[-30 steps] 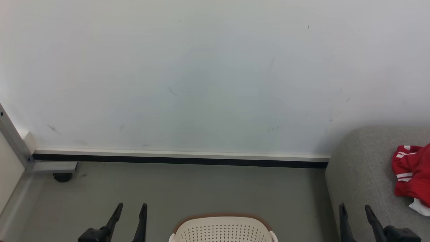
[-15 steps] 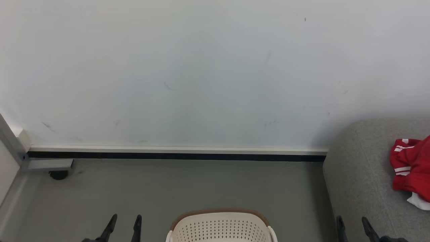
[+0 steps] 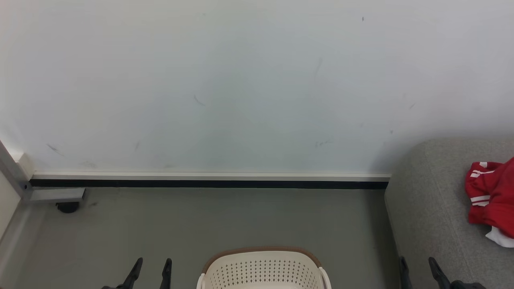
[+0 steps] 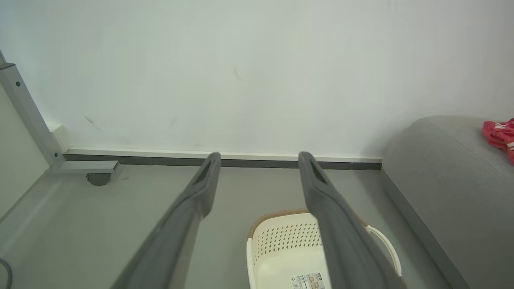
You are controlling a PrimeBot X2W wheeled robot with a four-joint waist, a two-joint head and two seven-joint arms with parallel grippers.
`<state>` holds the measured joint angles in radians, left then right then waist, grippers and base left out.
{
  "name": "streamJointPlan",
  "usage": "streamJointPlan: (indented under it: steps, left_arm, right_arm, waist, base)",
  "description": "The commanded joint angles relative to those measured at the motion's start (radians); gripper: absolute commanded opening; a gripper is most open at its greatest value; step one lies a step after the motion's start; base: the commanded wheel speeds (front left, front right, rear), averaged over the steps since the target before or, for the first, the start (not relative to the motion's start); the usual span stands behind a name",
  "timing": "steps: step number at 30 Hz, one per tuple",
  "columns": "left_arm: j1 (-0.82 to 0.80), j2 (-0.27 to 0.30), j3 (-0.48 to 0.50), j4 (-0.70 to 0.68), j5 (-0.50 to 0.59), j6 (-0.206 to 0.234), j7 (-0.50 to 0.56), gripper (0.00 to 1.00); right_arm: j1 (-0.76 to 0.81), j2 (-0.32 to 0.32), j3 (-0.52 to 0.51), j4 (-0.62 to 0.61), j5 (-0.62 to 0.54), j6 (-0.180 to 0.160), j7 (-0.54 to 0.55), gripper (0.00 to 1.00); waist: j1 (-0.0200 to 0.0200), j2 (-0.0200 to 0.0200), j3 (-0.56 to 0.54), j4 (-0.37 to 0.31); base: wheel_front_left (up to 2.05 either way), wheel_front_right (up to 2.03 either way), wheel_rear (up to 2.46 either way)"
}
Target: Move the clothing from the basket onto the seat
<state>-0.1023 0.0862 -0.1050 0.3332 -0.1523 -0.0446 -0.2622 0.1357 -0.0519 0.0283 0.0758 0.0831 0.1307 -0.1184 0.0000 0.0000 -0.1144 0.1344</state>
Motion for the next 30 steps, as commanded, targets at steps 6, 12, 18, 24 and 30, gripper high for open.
streamJointPlan:
  steps: [6, 12, 18, 24, 30]
  left_arm:
    - [-0.001, -0.008, 0.015, 0.003, 0.009, -0.005, -0.004, 1.00]
    - [-0.003, -0.011, 0.021, 0.005, 0.014, -0.011, -0.004, 1.00]
    - [-0.002, -0.015, 0.027, 0.010, 0.017, -0.013, -0.004, 1.00]
    - [0.025, -0.025, 0.025, 0.047, 0.011, -0.013, 0.008, 0.00]
    - [0.019, -0.027, 0.038, 0.054, -0.096, -0.018, 0.045, 0.00]
  right_arm:
    - [-0.004, 0.003, 0.000, -0.006, -0.003, 0.000, 0.001, 1.00]
    - [-0.006, 0.003, 0.004, -0.006, -0.006, 0.000, 0.002, 1.00]
    - [-0.007, 0.003, 0.011, -0.005, -0.004, 0.000, 0.000, 1.00]
    - [0.013, 0.000, 0.009, 0.042, 0.002, 0.000, 0.004, 0.00]
    - [0.016, -0.002, -0.006, 0.041, 0.120, 0.000, 0.015, 0.00]
  waist:
    - [0.0000, 0.0000, 0.005, -0.005]
    - [0.0000, 0.0000, 0.007, -0.005]
    - [0.0000, 0.0000, 0.006, -0.005]
    - [0.0000, 0.0000, 0.006, -0.005]
    - [0.0000, 0.0000, 0.011, -0.011]
  base:
    - [0.00, 0.00, 0.00]
    - [0.00, 0.00, 0.00]
    - [0.00, 0.00, 0.00]
    - [0.00, 0.00, 0.00]
    - [0.00, 0.00, 0.00]
